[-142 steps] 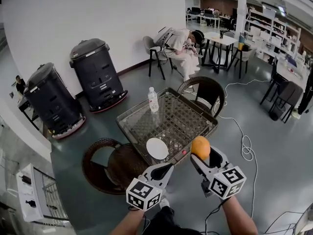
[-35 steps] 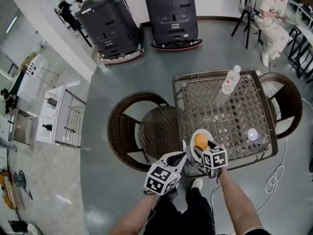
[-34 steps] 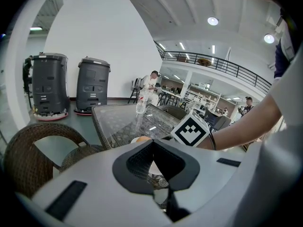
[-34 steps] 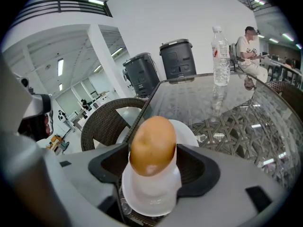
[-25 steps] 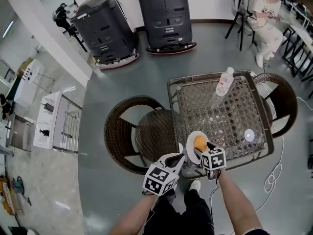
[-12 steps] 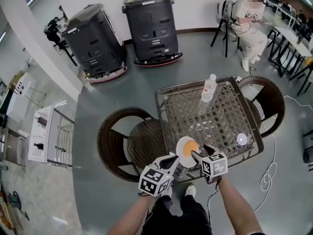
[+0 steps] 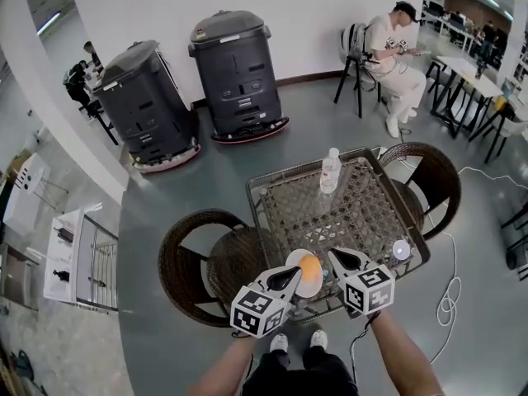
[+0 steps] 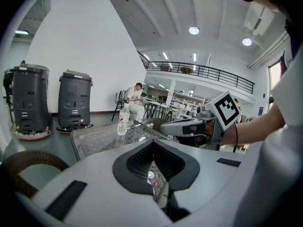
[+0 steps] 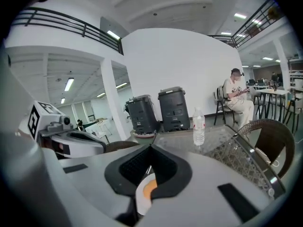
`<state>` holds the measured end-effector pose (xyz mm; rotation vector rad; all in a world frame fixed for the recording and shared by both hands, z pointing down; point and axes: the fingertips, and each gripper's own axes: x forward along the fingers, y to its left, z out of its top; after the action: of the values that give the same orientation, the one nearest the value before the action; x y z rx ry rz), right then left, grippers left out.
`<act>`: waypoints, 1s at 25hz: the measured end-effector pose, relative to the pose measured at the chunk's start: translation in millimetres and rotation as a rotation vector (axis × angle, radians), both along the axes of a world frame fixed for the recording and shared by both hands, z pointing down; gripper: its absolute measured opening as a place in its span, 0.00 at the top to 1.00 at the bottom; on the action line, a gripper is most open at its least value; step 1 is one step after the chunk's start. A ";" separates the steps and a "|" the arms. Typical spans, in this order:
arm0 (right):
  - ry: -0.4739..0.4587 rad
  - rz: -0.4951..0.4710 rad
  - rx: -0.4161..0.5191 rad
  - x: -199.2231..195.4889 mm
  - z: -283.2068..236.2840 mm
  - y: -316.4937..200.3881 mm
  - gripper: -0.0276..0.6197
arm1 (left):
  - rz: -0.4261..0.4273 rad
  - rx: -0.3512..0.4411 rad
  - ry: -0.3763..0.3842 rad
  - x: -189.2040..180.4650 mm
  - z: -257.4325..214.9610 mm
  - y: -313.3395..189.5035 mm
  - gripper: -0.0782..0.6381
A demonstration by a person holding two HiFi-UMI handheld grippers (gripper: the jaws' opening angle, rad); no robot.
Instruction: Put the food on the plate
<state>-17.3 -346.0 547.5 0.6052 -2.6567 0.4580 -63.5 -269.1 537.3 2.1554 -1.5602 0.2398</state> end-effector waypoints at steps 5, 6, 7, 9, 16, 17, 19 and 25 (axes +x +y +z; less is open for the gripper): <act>-0.082 -0.013 0.063 1.1 -51.4 5.9 0.95 | 0.013 0.060 -0.003 4.7 -35.6 -0.8 0.88; -0.100 -0.012 0.075 1.5 -60.7 6.4 0.95 | 0.016 0.073 -0.004 5.4 -42.3 -1.1 0.88; -0.118 -0.011 0.088 1.7 -70.0 6.9 0.95 | 0.019 0.085 -0.006 6.0 -49.2 -1.5 0.88; -0.156 -0.014 0.112 1.0 -87.5 9.1 0.95 | 0.023 0.108 -0.012 6.5 -62.9 -1.7 0.88; -0.244 -0.029 0.173 -3.2 -129.4 25.2 0.95 | 0.032 0.184 -0.030 7.3 -100.6 4.8 0.88; -0.254 -0.034 0.180 -4.3 -133.5 27.8 0.95 | 0.033 0.193 -0.034 7.3 -104.8 5.7 0.88; -0.271 -0.046 0.189 -6.6 -140.4 33.3 0.95 | 0.035 0.208 -0.038 7.8 -112.6 7.6 0.88; -0.301 -0.075 0.208 -12.7 -153.7 45.6 0.95 | 0.033 0.234 -0.044 7.3 -127.2 12.5 0.88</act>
<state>-30.0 -300.5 393.9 0.5290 -3.0285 0.2702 -56.3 -256.7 410.1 2.3694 -1.6494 0.1202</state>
